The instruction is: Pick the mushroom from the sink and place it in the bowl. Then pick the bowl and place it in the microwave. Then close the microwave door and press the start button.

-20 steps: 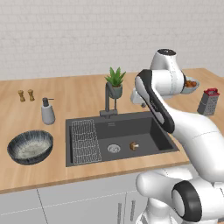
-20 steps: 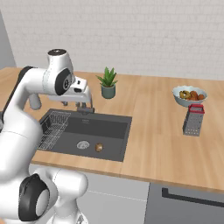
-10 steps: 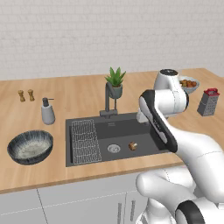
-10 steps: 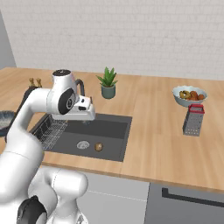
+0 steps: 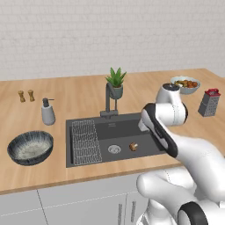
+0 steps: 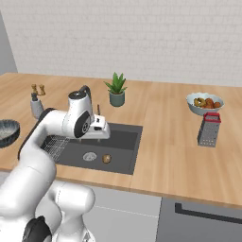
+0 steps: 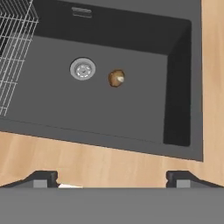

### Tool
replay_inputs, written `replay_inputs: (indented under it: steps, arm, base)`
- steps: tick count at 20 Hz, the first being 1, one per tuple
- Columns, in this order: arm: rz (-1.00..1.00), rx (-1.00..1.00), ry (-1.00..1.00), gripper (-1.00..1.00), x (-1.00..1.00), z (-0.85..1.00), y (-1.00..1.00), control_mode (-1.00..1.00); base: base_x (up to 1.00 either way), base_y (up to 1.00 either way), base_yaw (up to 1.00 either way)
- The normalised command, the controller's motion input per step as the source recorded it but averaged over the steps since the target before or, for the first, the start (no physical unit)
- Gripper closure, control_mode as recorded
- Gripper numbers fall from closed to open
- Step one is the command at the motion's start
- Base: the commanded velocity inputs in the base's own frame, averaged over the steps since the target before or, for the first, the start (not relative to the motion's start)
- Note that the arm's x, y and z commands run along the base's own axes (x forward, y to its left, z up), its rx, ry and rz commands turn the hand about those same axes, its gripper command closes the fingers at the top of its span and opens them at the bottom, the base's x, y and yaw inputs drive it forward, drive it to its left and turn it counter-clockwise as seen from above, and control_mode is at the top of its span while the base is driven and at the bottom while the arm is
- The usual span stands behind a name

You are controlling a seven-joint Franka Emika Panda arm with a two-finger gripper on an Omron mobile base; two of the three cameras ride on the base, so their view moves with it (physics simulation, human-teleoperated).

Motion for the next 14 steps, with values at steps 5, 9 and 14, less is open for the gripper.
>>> replay_inputs:
  steps: [5, 9, 14]
  arm:
    - [0.00, 0.00, 0.09, -1.00, 0.82, -0.23, 0.00, -1.00]
    - [0.00, 0.01, 0.03, -1.00, 0.58, -0.42, 0.00, -1.00]
    - [0.00, 0.01, 0.01, -1.00, 0.33, -0.43, 0.00, -1.00]
  base:
    - [0.00, 0.00, 0.00]
    - [0.00, 0.00, 0.00]
    - [0.00, 0.00, 0.00]
